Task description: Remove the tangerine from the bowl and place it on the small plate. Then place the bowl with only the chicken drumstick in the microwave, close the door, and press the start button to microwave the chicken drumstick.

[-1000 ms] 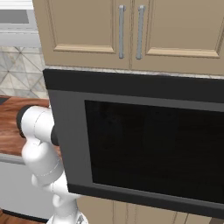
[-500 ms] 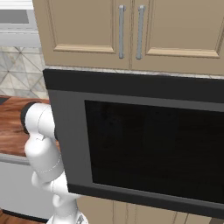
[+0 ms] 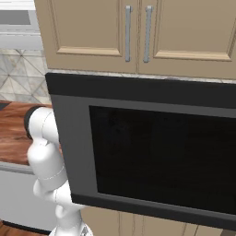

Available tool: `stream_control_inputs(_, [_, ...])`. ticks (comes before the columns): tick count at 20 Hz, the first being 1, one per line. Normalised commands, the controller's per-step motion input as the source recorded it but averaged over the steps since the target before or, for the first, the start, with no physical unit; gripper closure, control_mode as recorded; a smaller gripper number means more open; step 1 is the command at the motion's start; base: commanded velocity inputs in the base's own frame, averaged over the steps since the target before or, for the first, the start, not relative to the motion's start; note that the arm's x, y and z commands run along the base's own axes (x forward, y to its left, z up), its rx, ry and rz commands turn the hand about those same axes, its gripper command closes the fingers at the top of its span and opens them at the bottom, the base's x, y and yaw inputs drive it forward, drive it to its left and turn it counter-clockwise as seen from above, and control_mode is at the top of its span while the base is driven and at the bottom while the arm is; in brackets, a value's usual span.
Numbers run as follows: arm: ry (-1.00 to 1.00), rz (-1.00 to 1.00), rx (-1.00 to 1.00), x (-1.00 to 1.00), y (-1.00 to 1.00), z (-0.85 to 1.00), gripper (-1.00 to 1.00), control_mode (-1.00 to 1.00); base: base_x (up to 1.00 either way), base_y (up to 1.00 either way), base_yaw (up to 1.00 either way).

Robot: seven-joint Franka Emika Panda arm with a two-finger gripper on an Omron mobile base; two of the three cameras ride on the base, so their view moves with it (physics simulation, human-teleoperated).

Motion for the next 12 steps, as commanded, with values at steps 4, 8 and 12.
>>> stream_control_inputs(4, [0.00,0.00,0.00,0.00,0.00,-0.08,1.00,-1.00,0.00,0.00,0.00])
stream_control_inputs(8, [0.00,0.00,0.00,-0.01,0.00,0.00,1.00,-1.00,0.00,0.00,0.00])
stream_control_inputs(12, [-0.12,0.00,0.00,-0.23,0.00,0.43,1.00,-1.00,0.00,0.00,0.00])
